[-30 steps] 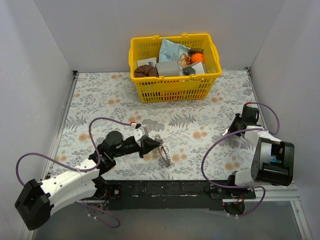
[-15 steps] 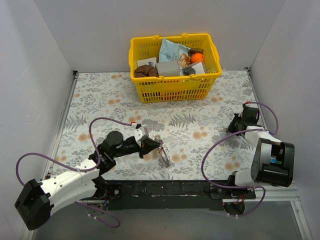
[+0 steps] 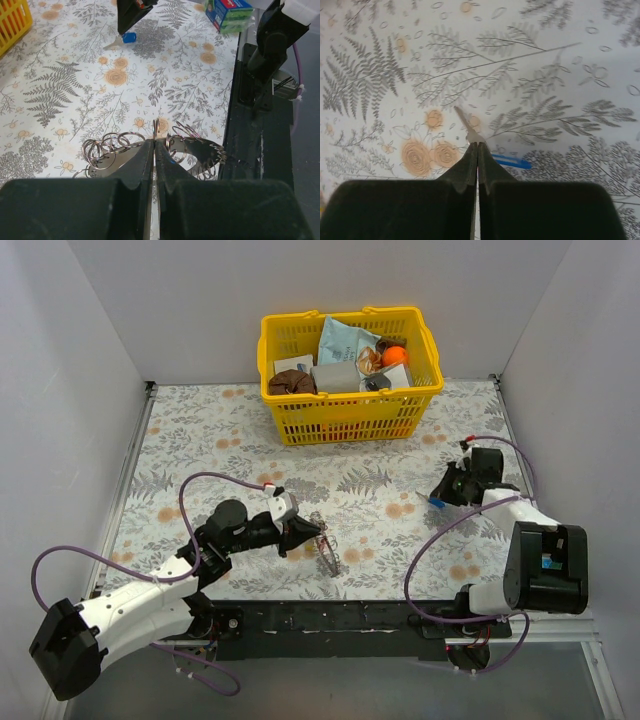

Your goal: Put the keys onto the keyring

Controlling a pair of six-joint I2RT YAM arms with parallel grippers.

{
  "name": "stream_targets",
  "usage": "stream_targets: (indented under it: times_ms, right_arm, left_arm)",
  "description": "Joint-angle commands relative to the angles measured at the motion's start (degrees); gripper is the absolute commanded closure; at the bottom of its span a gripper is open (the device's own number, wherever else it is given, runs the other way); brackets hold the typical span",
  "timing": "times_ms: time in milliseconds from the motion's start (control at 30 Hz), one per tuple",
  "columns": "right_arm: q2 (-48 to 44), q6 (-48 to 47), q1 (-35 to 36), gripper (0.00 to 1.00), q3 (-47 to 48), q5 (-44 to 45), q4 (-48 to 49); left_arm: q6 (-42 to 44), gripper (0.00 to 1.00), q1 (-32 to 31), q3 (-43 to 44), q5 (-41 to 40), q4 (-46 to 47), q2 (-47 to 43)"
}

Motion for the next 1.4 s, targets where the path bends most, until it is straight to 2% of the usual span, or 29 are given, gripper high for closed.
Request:
stream_targets:
  times_ms: [0, 167, 400, 600, 733, 967, 1233, 1367]
  right_arm:
    - [0.4, -4.98, 7.56, 0.99, 6.01, -3.2, -2.86]
    - [1.82, -8.42, 12.5, 0.99, 8.93, -7.24, -5.24]
    - [0.06, -13.17, 19.0, 0.99, 13.67, -10.67, -9.53]
    - [-0.03, -15.99, 21.47, 0.99, 20.7, -11.64, -18.5]
    - [-0.65, -18.8, 22.97, 0.99, 21.67, -14.53, -20.09]
    - [-2.31, -21.26, 25.25, 0.99, 19.22, -18.84, -19.13]
    - [-5.74, -23.37, 27.27, 0.99, 17.19, -23.06, -16.84]
    - [-6.8, -24.94, 28.85, 0.99, 16.93, -25.08, -16.93]
  left_arm:
    - [-0.65, 1.0, -0.21, 5.06, 2.77, -1.02, -1.32]
    - [-1.09, 1.0, -0.21, 8.58, 4.53, -6.38, -1.67]
    - [0.75, 1.0, -0.21, 9.9, 2.07, -11.22, -4.04]
    - [4.17, 1.0, -0.21, 12.62, 0.75, -18.33, -3.96]
    - [6.73, 1.0, -0.21, 13.94, 0.14, -21.84, -2.73]
    - [6.47, 1.0, -0.21, 15.17, -3.46, -23.17, -0.79]
    - [4.8, 1.0, -0.47, 15.88, -5.31, -22.91, 5.62]
    - [4.09, 1.0, -0.73, 14.65, -5.58, -20.54, 7.12]
